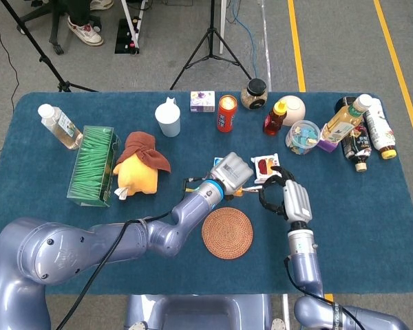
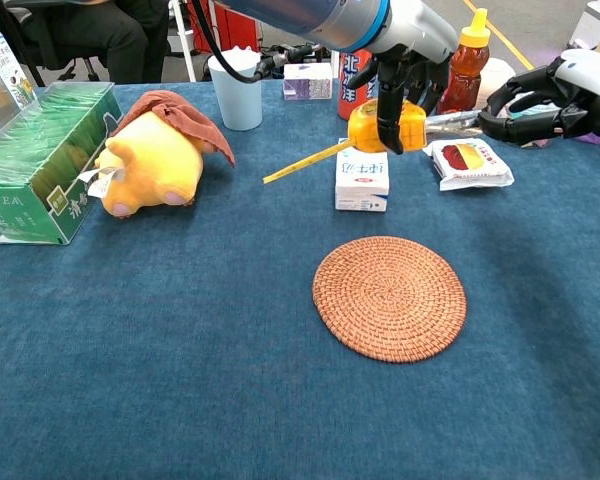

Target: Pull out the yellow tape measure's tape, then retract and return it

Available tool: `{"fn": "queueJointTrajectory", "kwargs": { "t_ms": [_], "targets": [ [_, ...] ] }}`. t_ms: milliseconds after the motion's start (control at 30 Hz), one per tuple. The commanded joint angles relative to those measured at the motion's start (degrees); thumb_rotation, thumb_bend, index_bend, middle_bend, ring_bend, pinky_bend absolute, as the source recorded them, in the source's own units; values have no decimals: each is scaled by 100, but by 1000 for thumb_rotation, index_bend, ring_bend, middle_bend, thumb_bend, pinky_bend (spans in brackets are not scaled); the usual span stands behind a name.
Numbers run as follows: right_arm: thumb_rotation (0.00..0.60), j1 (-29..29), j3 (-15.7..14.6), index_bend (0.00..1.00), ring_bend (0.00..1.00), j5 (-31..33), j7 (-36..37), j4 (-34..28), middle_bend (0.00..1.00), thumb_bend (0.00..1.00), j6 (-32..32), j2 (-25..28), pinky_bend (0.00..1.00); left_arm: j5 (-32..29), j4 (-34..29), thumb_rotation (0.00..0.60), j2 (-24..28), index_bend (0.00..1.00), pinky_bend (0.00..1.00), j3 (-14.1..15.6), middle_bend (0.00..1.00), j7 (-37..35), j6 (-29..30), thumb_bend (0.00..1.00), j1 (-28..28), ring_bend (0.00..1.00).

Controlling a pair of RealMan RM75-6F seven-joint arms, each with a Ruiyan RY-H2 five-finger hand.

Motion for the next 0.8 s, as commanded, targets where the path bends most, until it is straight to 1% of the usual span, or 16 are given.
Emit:
{"fn": "queueJointTrajectory", "kwargs": {
  "t_ms": [33,167,300,433,800],
  "targets": [
    [466,-5,5,521,189,-2,12,7,219,485,7,-4,288,-1,11,600,-6,671,626,6,551,0,-5,433,-1,496],
    [473,-6,8,547,197,2,4,8,237,497,5,3,289,-10,31,600,-14,670,626,16,551,1,-18,433,-6,496],
    [507,-6,10,560,204,11,-16,4,245,517,8,9,294,-10,48,600,-22,671,626,9,551,-12,-29,433,-9,496],
    [523,-9,16,568,206,30,-14,1,249,528,3,13,296,-5,61,600,-27,671,626,8,551,-19,-35,433,-13,496],
    [528,-25,32,569,207,43,3,6,249,572,18,19,300,10,88,600,-35,671,626,27,551,-38,-41,434,0,496]
  ]
}}
